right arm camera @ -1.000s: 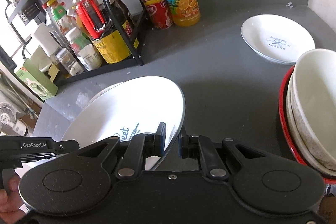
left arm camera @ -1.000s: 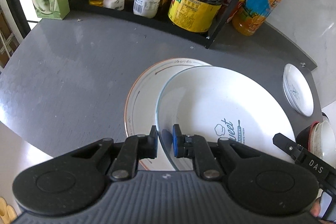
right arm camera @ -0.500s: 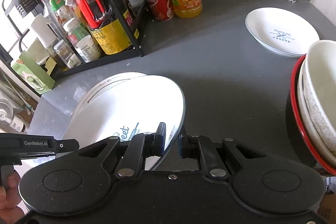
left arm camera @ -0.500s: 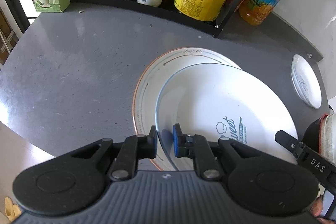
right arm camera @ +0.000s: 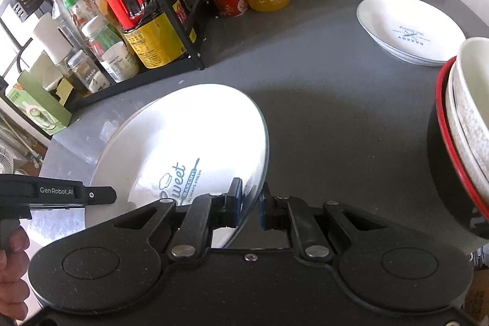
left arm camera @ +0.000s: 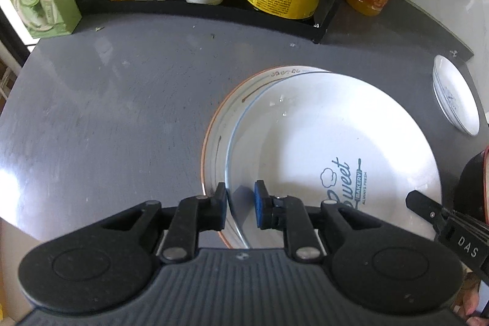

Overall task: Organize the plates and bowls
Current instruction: 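Lift the 'Sweet' plate with both tools and lower it onto the flower plate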

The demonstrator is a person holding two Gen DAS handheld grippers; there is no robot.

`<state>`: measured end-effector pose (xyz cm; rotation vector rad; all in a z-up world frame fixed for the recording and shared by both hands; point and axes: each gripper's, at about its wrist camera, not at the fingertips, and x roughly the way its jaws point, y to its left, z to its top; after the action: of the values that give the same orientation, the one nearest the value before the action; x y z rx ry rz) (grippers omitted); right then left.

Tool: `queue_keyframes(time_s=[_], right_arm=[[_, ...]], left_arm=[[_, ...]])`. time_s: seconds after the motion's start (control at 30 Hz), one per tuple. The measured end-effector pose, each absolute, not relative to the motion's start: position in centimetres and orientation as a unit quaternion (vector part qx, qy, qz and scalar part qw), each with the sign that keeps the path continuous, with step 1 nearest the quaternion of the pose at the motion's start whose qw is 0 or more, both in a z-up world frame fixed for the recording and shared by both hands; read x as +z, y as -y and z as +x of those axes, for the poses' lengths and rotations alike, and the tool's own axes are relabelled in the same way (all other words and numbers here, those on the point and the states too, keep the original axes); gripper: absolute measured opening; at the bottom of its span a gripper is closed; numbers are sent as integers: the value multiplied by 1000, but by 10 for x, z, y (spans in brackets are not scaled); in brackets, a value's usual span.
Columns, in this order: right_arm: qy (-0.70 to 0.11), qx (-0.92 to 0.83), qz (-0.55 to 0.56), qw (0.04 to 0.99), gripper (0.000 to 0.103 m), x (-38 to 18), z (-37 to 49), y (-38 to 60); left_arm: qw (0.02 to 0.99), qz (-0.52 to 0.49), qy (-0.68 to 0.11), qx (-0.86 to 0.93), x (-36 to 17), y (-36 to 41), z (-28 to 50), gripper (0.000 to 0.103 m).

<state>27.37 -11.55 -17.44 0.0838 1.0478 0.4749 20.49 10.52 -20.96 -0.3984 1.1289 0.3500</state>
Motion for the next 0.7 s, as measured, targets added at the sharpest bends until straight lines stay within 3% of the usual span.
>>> queue_keyframes(time_s=[0.47, 0.6, 0.7], right_arm=[[-516, 199, 100, 827, 15, -173, 288, 129], [-520, 209, 102, 822, 7, -169, 285, 132], [-514, 209, 93, 826, 7, -168, 283, 130]], left_arm=[[810, -166, -549, 118, -215, -115, 219, 17], [810, -163, -551, 115, -215, -115, 220, 17], [810, -165, -552, 112, -216, -116, 221, 17]])
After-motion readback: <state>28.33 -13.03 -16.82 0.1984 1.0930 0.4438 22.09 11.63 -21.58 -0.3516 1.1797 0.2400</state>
